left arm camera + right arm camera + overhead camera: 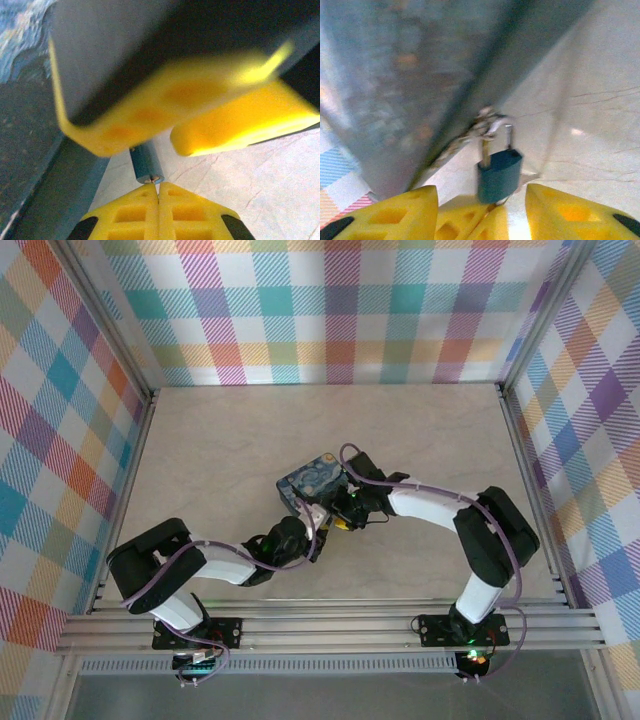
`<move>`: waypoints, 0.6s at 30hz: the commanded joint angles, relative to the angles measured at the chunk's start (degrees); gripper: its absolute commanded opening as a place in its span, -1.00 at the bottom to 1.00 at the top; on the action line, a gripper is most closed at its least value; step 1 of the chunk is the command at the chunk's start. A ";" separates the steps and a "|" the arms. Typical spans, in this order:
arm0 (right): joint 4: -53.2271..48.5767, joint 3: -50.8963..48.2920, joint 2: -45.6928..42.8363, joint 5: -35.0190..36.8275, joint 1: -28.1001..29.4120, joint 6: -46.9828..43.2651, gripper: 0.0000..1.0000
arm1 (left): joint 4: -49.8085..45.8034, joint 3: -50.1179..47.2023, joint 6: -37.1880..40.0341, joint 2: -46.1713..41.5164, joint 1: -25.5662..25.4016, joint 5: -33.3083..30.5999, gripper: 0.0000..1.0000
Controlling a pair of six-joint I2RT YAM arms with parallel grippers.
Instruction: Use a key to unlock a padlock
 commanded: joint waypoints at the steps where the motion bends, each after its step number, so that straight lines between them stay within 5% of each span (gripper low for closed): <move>1: 0.10 0.24 -3.27 0.44 0.38 -0.07 0.12 | -0.03 -0.95 -3.45 -1.22 1.17 3.42 -1.00; 9: 7.23 -6.58 -6.78 3.56 0.30 3.99 0.17 | 1.71 -2.39 -9.83 -2.70 4.50 5.83 -1.00; 18: 18.19 -14.07 -7.21 3.20 0.25 10.10 0.07 | 5.71 -2.56 -22.55 -2.52 12.87 22.77 -1.00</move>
